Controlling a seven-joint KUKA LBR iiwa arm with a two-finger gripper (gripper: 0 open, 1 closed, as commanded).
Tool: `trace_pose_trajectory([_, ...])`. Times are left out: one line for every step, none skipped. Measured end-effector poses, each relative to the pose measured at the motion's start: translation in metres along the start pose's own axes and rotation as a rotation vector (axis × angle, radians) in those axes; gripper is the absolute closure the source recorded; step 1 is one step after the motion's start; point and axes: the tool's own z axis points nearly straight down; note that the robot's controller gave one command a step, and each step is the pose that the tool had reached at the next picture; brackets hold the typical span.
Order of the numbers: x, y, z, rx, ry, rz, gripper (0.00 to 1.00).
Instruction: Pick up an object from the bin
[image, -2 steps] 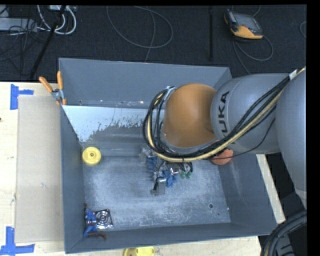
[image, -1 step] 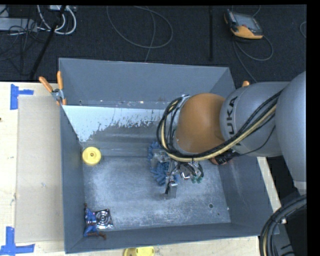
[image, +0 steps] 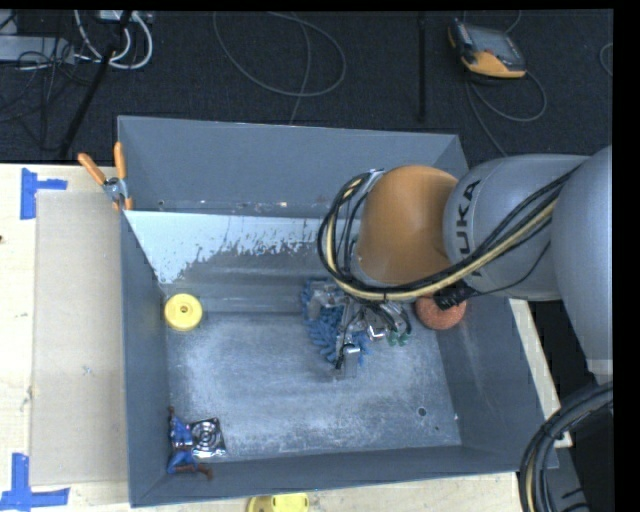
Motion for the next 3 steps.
trace_pose_trajectory([0.002,-0.001,0.005,0.0,-0.01,-0.02,0.0])
trace_pose_trajectory([-0.002,-0.014,0.015,-0.002,-0.006,0.014,0.0])
trace_pose_trajectory([-0.012,-0.023,0.018,-0.002,-0.002,0.024,0.0])
